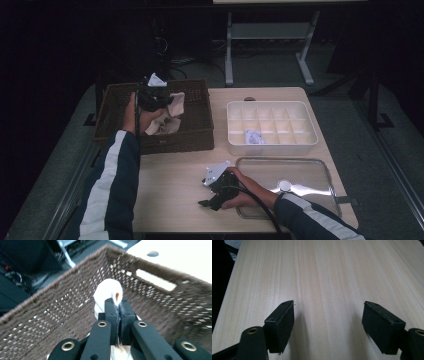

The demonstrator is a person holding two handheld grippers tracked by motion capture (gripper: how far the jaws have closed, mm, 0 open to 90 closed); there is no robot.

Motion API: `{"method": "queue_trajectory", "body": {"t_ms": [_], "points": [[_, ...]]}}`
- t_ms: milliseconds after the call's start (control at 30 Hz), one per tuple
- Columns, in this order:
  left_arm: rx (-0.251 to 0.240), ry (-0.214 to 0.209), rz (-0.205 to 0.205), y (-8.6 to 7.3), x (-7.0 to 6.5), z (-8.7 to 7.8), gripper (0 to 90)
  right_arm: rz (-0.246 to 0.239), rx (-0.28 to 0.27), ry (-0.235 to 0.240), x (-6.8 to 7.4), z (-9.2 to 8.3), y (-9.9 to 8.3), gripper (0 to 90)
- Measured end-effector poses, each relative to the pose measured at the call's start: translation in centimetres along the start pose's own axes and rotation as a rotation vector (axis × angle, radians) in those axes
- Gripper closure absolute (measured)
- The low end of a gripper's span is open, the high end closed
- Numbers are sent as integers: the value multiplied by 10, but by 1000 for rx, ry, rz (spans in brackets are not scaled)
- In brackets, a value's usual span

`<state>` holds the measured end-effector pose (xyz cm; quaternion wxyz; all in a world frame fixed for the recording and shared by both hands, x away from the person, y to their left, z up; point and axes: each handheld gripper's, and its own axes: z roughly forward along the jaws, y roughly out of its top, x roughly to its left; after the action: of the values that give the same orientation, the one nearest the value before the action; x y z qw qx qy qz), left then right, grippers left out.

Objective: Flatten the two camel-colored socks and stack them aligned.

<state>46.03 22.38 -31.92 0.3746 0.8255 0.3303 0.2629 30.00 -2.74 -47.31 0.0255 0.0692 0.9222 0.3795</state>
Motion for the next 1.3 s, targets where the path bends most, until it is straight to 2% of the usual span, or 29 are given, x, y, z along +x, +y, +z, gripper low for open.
{"method": "queue_trajectory", "body": {"t_ms": [67,200,333,433,533,633,667,733,800,900,1033,1100,1133,1167,1200,1300], "points": [[-37,-21,1,1,-4,-15,876,0,0,0,0,0,0,250],[-103,-64,23,-1,-21,-45,876,-1,4,-3,0,0,0,250],[-172,-106,39,-12,-44,-74,876,-6,4,-6,0,0,0,249],[-185,-139,67,-25,-63,-87,876,-10,0,-6,-1,0,-1,249],[-186,-195,78,-44,-81,-93,876,-4,2,-6,-1,-1,-1,248],[-177,-248,73,-65,-95,-93,876,-6,3,-8,-1,-2,-2,248],[-160,-254,75,-73,-100,-93,876,-5,4,-8,-1,-2,-2,248],[-141,-313,52,-91,-107,-89,876,-9,5,-11,-3,-3,-3,247],[-94,-345,66,-110,-115,-80,875,1,13,-18,-4,-5,-4,247],[-39,-398,36,-131,-125,-67,874,10,29,-27,-6,-8,-5,251],[32,-439,44,-147,-136,-50,872,25,50,-41,-10,-14,-6,353],[63,-457,58,-151,-142,-43,861,33,33,-29,-13,-18,-6,417],[80,-458,71,-152,-145,-39,834,40,33,-34,-14,-21,-6,449],[83,-456,65,-153,-146,-37,784,36,22,-43,-15,-23,-6,483],[78,-454,54,-152,-146,-36,698,49,9,-44,-17,-26,-6,508],[46,-403,14,-147,-138,-42,487,74,-23,-45,-19,-32,-6,558]]}}
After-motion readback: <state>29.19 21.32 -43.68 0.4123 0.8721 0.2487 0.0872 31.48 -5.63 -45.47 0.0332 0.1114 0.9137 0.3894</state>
